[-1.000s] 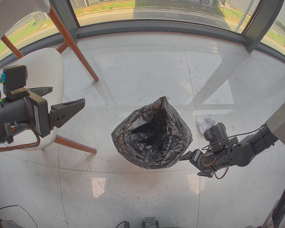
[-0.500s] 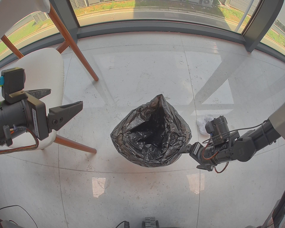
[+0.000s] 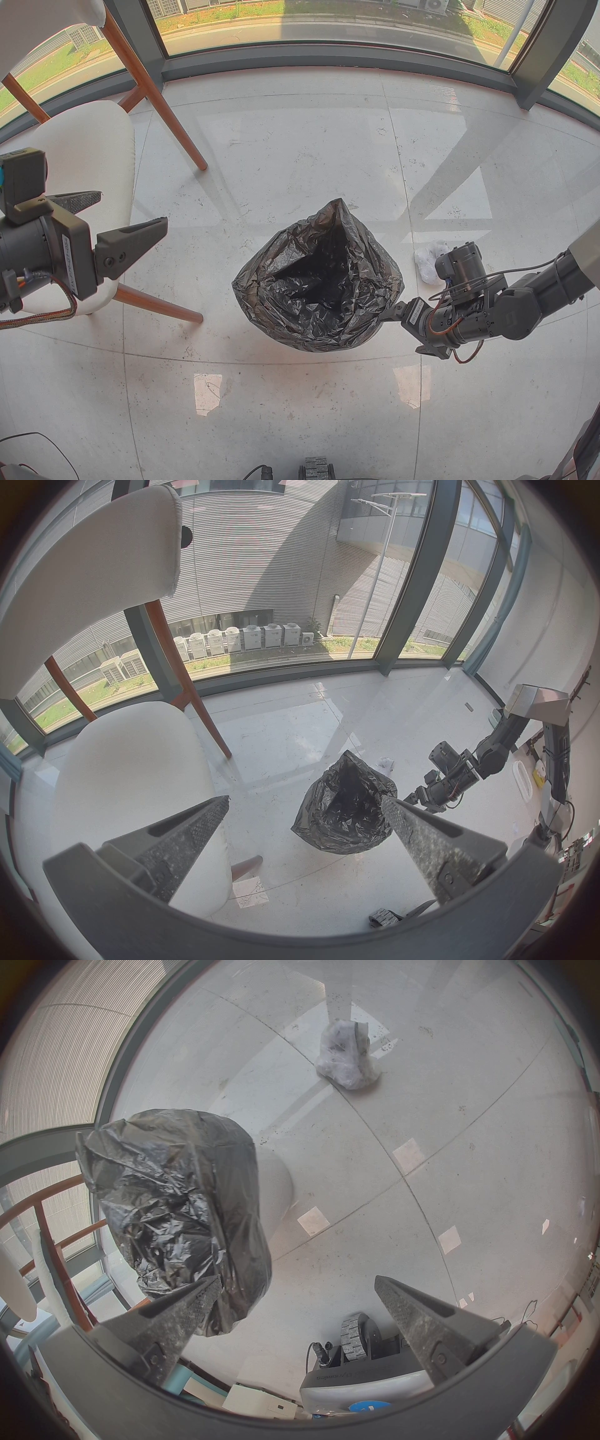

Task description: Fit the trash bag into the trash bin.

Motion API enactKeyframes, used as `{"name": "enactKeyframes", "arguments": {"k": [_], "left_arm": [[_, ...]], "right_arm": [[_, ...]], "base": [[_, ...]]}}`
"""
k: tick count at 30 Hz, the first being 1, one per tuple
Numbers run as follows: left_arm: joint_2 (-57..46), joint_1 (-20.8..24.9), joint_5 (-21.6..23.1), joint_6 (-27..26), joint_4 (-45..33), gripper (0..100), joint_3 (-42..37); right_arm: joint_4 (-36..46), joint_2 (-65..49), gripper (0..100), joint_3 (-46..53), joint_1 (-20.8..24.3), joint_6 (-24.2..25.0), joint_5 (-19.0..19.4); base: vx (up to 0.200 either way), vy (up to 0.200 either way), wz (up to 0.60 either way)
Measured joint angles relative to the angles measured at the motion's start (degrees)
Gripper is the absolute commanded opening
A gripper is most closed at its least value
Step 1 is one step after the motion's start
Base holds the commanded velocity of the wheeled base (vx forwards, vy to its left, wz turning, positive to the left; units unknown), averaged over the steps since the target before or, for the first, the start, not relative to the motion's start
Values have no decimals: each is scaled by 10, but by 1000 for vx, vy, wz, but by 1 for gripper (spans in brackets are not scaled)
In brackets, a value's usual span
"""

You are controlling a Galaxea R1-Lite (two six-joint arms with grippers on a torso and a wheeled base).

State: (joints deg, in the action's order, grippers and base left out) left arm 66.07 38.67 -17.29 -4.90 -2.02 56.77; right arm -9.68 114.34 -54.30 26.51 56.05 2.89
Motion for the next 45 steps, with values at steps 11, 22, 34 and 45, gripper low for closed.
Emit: {"name": "enactKeyframes", "arguments": {"k": [11,22,34,45], "left_arm": [[-3,0,-3,0,0,100,0],[-3,1,-2,0,0,100,0],[-6,2,0,17,1,100,-10],[-15,1,-1,27,1,100,-21]], "right_arm": [[0,22,100,-2,-21,-1,1],[1,26,100,13,-46,0,2],[0,-8,100,34,-190,-161,20],[-117,22,100,48,-302,-413,31]], "base": [[0,0,0],[0,0,0],[0,0,0],[0,0,0]]}}
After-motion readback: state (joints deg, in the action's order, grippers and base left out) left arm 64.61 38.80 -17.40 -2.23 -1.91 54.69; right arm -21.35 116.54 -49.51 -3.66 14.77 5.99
